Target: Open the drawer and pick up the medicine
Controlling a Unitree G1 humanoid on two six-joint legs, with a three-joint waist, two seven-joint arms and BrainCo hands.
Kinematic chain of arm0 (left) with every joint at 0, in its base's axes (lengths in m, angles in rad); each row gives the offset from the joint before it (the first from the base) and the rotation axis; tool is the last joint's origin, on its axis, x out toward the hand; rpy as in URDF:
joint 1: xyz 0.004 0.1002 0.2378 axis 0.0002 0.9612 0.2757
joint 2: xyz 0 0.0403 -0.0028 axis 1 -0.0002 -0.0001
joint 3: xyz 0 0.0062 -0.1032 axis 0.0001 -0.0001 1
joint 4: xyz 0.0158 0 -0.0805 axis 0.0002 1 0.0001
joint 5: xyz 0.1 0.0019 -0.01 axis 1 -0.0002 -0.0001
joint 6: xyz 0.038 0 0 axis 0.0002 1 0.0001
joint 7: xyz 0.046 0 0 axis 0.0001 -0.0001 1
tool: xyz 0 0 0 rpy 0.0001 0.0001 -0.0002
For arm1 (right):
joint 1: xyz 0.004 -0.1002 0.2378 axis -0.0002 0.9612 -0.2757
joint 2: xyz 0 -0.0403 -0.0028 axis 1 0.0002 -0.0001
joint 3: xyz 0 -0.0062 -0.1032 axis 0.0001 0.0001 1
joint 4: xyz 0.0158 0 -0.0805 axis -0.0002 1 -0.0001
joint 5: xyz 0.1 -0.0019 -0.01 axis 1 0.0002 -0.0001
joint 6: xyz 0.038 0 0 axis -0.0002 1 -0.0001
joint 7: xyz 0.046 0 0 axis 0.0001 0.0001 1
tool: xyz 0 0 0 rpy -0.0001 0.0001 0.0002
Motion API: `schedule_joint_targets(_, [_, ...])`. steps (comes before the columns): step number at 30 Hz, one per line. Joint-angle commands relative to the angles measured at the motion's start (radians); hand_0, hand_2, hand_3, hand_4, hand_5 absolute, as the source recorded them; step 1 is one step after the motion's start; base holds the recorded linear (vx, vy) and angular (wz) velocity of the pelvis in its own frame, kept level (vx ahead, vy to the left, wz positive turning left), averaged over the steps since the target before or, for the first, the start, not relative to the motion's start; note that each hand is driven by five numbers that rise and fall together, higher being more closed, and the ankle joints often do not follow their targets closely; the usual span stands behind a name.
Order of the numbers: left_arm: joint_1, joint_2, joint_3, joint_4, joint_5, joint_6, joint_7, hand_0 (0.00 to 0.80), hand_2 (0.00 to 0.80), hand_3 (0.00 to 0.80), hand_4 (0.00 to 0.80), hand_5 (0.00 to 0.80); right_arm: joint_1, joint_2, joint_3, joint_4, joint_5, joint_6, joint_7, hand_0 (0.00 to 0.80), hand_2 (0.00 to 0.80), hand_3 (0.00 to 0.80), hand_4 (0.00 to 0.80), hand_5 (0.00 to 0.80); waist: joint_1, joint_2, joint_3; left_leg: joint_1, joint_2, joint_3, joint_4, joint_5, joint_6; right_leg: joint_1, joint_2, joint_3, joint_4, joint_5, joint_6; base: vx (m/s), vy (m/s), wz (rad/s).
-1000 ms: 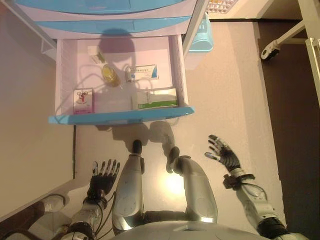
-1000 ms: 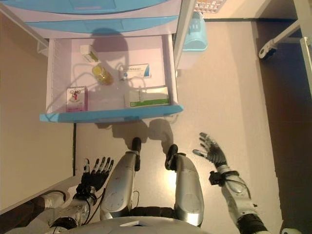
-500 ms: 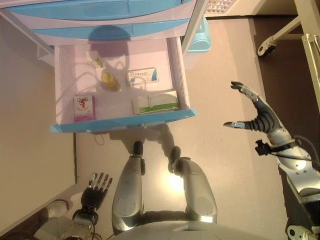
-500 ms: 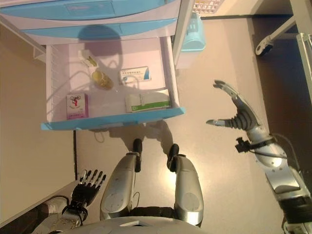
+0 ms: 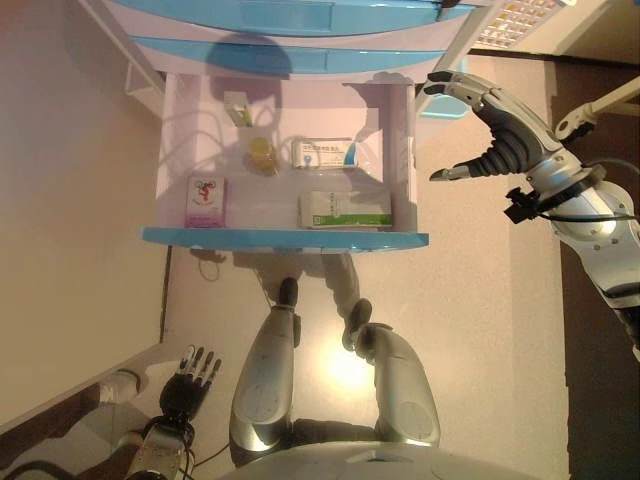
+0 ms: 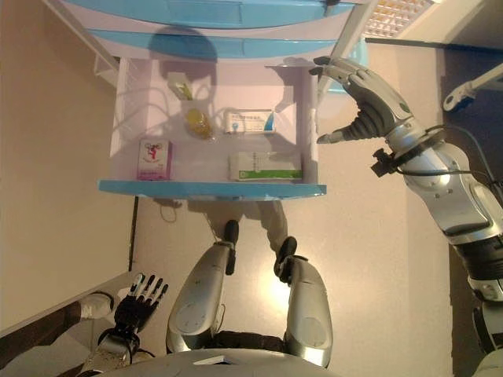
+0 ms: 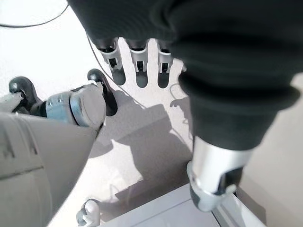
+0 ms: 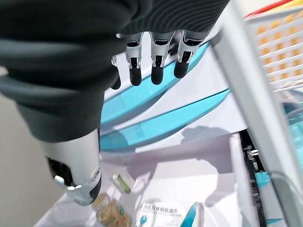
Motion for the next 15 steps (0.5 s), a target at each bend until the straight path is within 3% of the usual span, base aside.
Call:
schedule_joint_targets(1, [0.064, 0.034, -0.045, -0.040, 0.072, -0.034, 0.025, 0.000, 0.000, 0.000, 0.000, 0.000, -0.095, -0.027, 0.050, 0.020, -0.008, 0.023, -0.007, 0.000, 0.000, 0.000, 0.000, 0.000, 0.030, 0.029, -0.059, 0.068, -0.037, 0.056, -0.127, -0.033, 0.044, 0.011, -0.008, -0.031, 0.052, 0.022, 0.057, 0.015, -0.013, 0.11])
schedule_joint_targets(11, [0.070, 0.034, -0.071, -0.088, 0.103, -0.031, 0.060, 0.000, 0.000, 0.000, 0.000, 0.000, -0.222, 0.048, 0.179, 0.202, -0.058, 0.049, 0.016, 0.000, 0.000, 0.000, 0.000, 0.000, 0.074, 0.072, -0.051, 0.048, -0.058, 0.032, -0.115, -0.024, 0.045, 0.010, -0.027, -0.058, 0.058, 0.000, 0.039, 0.014, 0.019, 0.11])
schedule_joint_targets(15, [0.081, 0.028, -0.078, -0.102, 0.126, -0.033, 0.068, 0.000, 0.000, 0.000, 0.000, 0.000, -0.243, 0.078, 0.214, 0.275, -0.137, 0.054, -0.027, 0.000, 0.000, 0.000, 0.000, 0.000, 0.089, 0.093, -0.051, 0.031, -0.064, 0.024, -0.106, -0.020, 0.046, -0.005, -0.036, -0.069, 0.071, -0.007, 0.031, 0.014, 0.029, 0.18])
